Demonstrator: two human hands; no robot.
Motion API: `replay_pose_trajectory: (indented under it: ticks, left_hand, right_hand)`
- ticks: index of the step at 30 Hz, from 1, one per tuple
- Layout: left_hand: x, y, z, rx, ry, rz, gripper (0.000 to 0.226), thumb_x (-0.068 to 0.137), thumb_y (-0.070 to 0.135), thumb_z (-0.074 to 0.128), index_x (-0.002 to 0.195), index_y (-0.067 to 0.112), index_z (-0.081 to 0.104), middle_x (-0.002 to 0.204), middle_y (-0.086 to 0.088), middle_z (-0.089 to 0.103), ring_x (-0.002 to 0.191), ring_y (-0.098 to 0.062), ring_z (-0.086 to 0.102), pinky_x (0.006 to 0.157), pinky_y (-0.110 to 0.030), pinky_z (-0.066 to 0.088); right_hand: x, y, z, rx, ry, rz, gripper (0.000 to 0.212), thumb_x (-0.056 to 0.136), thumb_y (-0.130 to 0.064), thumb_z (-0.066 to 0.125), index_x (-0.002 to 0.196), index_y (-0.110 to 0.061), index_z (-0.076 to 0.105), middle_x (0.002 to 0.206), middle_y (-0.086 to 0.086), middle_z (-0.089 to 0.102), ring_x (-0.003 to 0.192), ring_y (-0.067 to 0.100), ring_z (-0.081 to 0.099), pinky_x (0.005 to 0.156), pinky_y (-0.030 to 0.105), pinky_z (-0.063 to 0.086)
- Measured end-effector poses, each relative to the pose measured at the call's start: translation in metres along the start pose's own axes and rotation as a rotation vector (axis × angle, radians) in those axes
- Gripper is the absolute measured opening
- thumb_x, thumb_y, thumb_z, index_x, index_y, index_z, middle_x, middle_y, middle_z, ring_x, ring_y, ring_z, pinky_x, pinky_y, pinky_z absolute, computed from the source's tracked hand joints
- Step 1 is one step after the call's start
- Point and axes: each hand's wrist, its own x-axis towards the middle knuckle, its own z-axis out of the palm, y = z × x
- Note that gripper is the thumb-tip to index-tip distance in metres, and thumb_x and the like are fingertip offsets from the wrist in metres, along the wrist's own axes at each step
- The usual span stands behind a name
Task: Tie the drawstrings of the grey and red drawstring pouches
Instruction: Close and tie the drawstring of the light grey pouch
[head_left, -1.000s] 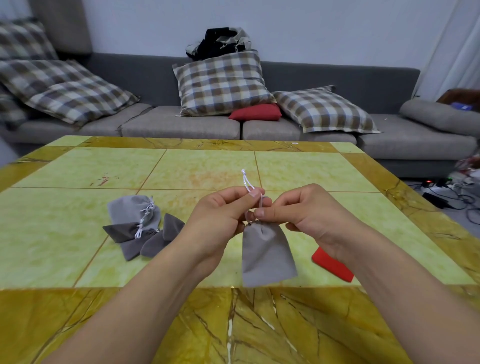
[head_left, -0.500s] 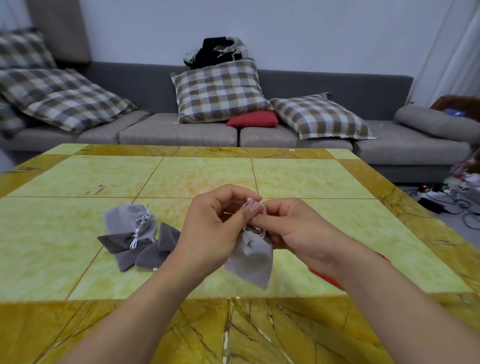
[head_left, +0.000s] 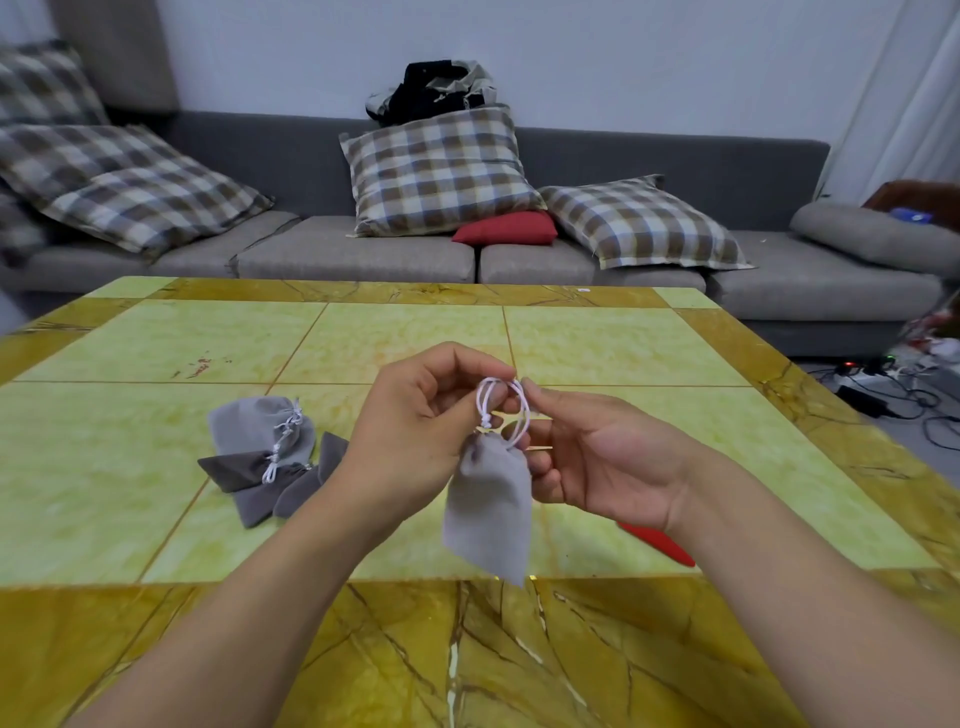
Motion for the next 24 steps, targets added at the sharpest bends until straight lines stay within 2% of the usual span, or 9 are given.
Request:
replay_pose_trajectory:
  ticks: [2,7,9,12,14,16,18,20,24]
  left_hand:
    - [-0.001,0.001,0.000,-0.004,-0.015,-0.007,0.008,0.089,-0.001,0.063,0.095,-0.004,0.068,0.083,-0.016,0.074,0.073,-0.014,0.071,0.067,-0.022,0.056]
    - [-0.002,0.004,0.002,-0.016,-0.004,-0.044,0.020,0.088,0.015,0.061,0.093,-0.002,0.070,0.086,-0.012,0.075,0.080,-0.013,0.073,0.074,-0.020,0.055]
    - [-0.002,0.003,0.005,-0.003,0.066,-0.056,0.019,0.092,0.016,0.060,0.094,0.001,0.072,0.087,-0.010,0.076,0.082,-0.014,0.073,0.078,-0.025,0.057]
    - [-0.001,0.000,0.006,-0.102,0.218,-0.146,0.021,0.095,0.022,0.058,0.092,0.007,0.072,0.092,-0.004,0.075,0.088,-0.013,0.070,0.081,-0.027,0.057]
    - [0.003,-0.001,0.002,-0.350,0.278,-0.323,0.022,0.097,0.026,0.055,0.088,0.013,0.071,0.090,0.001,0.072,0.084,-0.011,0.066,0.077,-0.026,0.053]
    - [0.007,-0.001,-0.003,-0.557,0.371,-0.544,0.030,0.098,0.026,0.055,0.075,0.018,0.073,0.080,0.005,0.069,0.068,-0.007,0.060,0.063,-0.021,0.043]
    - [0.009,-0.001,-0.007,-0.712,0.441,-0.639,0.034,0.099,0.023,0.053,0.073,0.014,0.074,0.073,0.007,0.066,0.055,-0.002,0.054,0.050,-0.016,0.036]
    - [0.011,0.000,-0.005,-0.807,0.488,-0.611,0.024,0.101,0.020,0.049,0.089,0.008,0.066,0.069,0.004,0.069,0.049,0.000,0.052,0.044,-0.013,0.039]
    - [0.013,0.002,-0.006,-0.710,0.500,-0.436,0.020,0.102,0.017,0.048,0.088,0.009,0.061,0.071,-0.001,0.072,0.050,-0.001,0.053,0.050,-0.012,0.048]
  right_hand:
    - [0.005,0.003,0.000,0.057,0.013,-0.052,0.033,0.091,-0.034,0.061,0.114,-0.011,0.063,0.077,0.003,0.056,0.058,0.011,0.047,0.048,0.018,0.044]
    - [0.009,0.002,0.003,0.151,0.121,-0.172,0.019,0.084,-0.022,0.063,0.089,-0.006,0.073,0.069,0.001,0.056,0.051,0.004,0.050,0.046,0.013,0.046]
    - [0.008,0.002,0.000,0.008,0.213,-0.193,0.019,0.088,-0.021,0.063,0.092,-0.003,0.070,0.068,0.002,0.058,0.050,0.005,0.052,0.045,0.013,0.046]
    - [0.006,-0.003,-0.003,-0.148,0.361,-0.240,0.027,0.097,-0.028,0.058,0.079,-0.008,0.062,0.070,0.005,0.062,0.053,0.010,0.055,0.046,0.018,0.046]
    - [0.005,-0.008,-0.007,0.095,0.327,-0.278,0.032,0.099,-0.033,0.052,0.076,-0.011,0.054,0.083,0.004,0.069,0.063,0.013,0.060,0.051,0.021,0.048]
    - [0.001,-0.014,-0.009,0.414,0.213,-0.296,0.034,0.098,-0.034,0.049,0.071,-0.014,0.047,0.096,0.005,0.073,0.066,0.012,0.059,0.050,0.019,0.044]
    - [-0.001,-0.016,-0.009,0.537,0.120,-0.287,0.035,0.098,-0.035,0.045,0.068,-0.017,0.041,0.083,0.002,0.070,0.058,0.008,0.053,0.045,0.016,0.038]
    - [0.000,-0.016,-0.009,0.497,0.113,-0.261,0.038,0.101,-0.034,0.041,0.067,-0.018,0.039,0.062,-0.004,0.051,0.048,0.006,0.039,0.042,0.015,0.033]
    - [-0.001,-0.019,-0.009,0.091,0.300,-0.288,0.041,0.103,-0.031,0.046,0.065,-0.016,0.039,0.057,-0.003,0.030,0.048,0.010,0.021,0.042,0.020,0.028]
